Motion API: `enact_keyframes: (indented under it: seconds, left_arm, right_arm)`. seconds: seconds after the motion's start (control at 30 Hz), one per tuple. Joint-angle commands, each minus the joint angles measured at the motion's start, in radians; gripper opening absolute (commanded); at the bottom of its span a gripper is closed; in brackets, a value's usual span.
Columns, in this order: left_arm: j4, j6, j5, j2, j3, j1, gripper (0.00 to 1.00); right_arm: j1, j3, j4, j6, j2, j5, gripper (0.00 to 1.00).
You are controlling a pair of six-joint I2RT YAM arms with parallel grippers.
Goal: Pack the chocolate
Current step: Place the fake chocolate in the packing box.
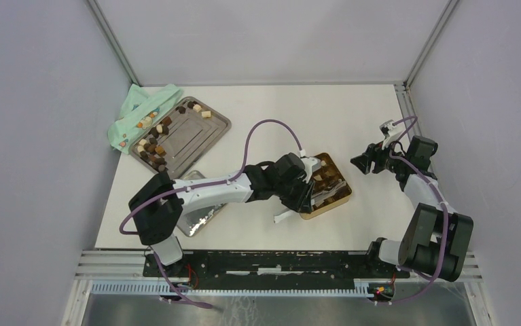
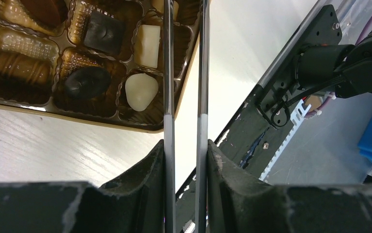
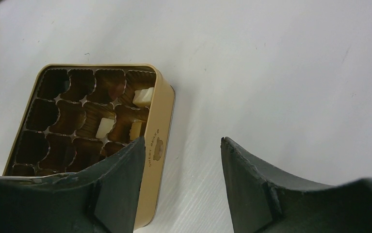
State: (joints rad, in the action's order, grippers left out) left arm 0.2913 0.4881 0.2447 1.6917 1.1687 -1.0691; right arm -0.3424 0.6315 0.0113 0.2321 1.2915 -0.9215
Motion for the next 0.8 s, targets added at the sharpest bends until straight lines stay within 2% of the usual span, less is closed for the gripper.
enact_keyframes:
  seconds: [0.0,0.2,0.33,0.57,0.77]
  left_arm:
    - [-0.007,-0.051,-0.007,0.001,0.047,-0.007,0.20]
    - [-0.002,-0.049,-0.025,-0.005,0.052,-0.015,0.40]
    - [0.000,-0.048,-0.033,-0.012,0.054,-0.016,0.47]
    - [-0.007,-0.044,-0.041,-0.029,0.053,-0.018,0.45]
    - [-0.072,-0.001,-0.025,-0.114,0.025,-0.015,0.36]
  right_arm:
    - [-0.003,0.030,-0.013,0.016,0.010,-0.028,0.64]
    - [-0.003,0.031,0.013,0.019,0.013,-0.033,0.64]
    - [-0.003,0.034,0.018,0.021,0.016,-0.038,0.64]
    - [-0.004,0.037,0.024,0.026,0.015,-0.043,0.65]
    - [-0.005,0.040,0.030,0.030,0.017,-0.053,0.65]
